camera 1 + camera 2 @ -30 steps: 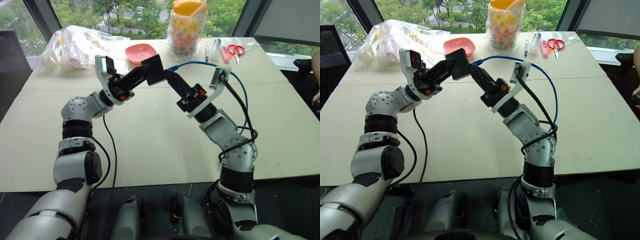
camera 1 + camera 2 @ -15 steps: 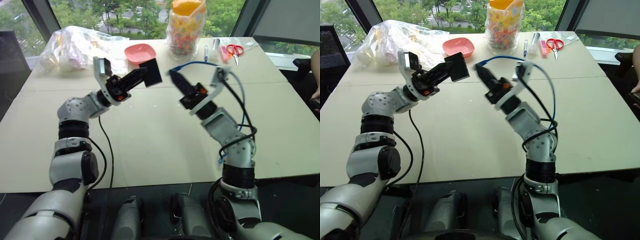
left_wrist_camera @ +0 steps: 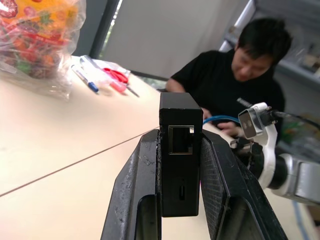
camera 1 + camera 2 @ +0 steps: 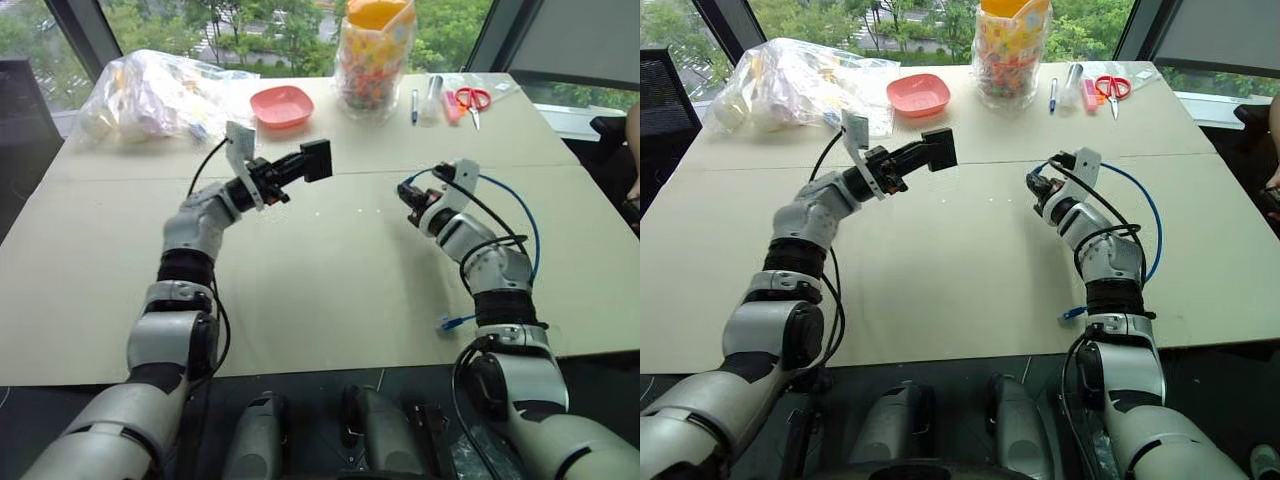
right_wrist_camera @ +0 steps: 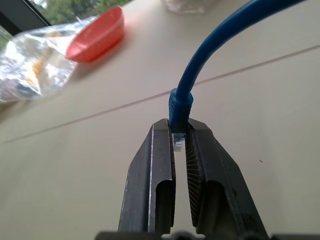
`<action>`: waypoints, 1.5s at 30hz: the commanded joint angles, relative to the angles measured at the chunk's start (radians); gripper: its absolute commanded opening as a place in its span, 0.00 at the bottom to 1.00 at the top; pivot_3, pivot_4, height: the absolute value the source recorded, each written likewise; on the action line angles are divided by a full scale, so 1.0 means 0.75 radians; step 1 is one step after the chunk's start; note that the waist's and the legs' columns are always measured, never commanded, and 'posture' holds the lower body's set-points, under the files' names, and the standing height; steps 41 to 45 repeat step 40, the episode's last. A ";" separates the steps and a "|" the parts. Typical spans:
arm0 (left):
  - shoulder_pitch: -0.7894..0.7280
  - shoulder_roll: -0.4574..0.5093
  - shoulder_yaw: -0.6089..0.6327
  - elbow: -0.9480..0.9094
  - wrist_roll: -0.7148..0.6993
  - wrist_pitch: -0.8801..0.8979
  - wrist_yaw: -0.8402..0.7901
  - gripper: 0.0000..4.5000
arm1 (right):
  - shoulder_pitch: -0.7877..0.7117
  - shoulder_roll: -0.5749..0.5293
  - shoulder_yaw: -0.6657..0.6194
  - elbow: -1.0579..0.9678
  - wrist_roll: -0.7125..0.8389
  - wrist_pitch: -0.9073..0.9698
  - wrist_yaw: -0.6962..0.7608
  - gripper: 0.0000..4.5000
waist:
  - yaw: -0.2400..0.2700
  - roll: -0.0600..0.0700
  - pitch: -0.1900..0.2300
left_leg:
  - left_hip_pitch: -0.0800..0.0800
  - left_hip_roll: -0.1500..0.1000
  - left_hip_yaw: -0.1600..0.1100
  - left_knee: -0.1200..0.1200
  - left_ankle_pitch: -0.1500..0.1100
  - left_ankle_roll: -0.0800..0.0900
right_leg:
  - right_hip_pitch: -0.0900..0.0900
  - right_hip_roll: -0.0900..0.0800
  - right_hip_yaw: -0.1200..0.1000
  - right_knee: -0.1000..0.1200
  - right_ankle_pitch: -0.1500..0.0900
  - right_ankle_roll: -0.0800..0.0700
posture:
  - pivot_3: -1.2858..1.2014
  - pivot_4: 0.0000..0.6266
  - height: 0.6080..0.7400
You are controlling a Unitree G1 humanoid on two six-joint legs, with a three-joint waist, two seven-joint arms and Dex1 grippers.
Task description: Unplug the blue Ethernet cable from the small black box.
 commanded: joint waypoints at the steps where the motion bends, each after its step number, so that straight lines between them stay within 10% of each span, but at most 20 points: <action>1: -0.038 -0.038 -0.022 0.075 0.068 -0.187 0.045 0.10 | -0.096 -0.041 -0.011 0.117 -0.084 -0.115 0.065 0.38 | -0.001 0.000 0.000 | 0.000 0.000 0.000 0.000 0.000 0.000 | 0.000 0.000 0.000 0.000 0.000 0.000 | 0.52 0.24 1.00; 7: -0.129 -0.106 -0.029 0.316 0.167 -0.428 0.157 0.10 | -0.012 -0.064 0.025 -0.070 -0.079 0.097 0.116 0.99 | 0.004 0.000 0.000 | 0.000 0.001 0.001 0.001 0.000 0.000 | 0.000 0.000 0.000 0.000 -0.002 0.004 | 0.52 0.24 1.00; 16: -0.211 -0.205 -0.081 0.622 0.350 -0.667 0.356 0.10 | 0.462 0.032 0.080 -1.062 0.108 0.435 0.040 0.99 | 0.006 0.000 0.000 | -0.002 0.001 -0.002 0.001 -0.003 0.004 | 0.000 -0.005 -0.001 -0.001 -0.004 0.008 | 0.52 0.24 1.00; 26: -0.209 -0.183 -0.090 0.627 0.401 -0.632 0.264 0.99 | 0.498 0.013 -0.029 -1.148 0.118 0.407 0.021 1.00 | 0.006 0.000 0.000 | -0.001 0.001 -0.002 0.002 -0.003 0.004 | 0.001 -0.007 -0.004 -0.002 -0.003 0.009 | 0.52 0.24 1.00; 31: -0.136 -0.055 -0.053 0.378 0.280 -0.459 -0.025 0.99 | 0.559 -0.076 -0.046 -1.188 0.120 0.390 0.108 1.00 | 0.003 0.000 0.000 | -0.002 0.001 -0.002 0.001 -0.003 0.004 | 0.000 -0.006 -0.003 -0.002 -0.004 0.009 | 0.52 0.24 1.00; 40: 0.442 0.328 -0.005 -0.881 -0.122 0.543 -0.064 0.99 | 0.718 -0.203 -0.031 -1.269 0.215 0.437 0.312 1.00 | 0.002 0.001 0.000 | 0.000 0.003 -0.003 0.001 -0.003 0.004 | 0.001 -0.004 -0.001 -0.001 -0.004 0.009 | 0.52 0.24 1.00; 45: 0.442 0.328 -0.005 -0.881 -0.122 0.543 -0.064 0.99 | 0.718 -0.203 -0.031 -1.269 0.215 0.437 0.312 1.00 | 0.002 0.001 0.000 | 0.000 0.003 -0.003 0.001 -0.003 0.004 | 0.001 -0.004 -0.001 -0.001 -0.004 0.009 | 0.52 0.24 1.00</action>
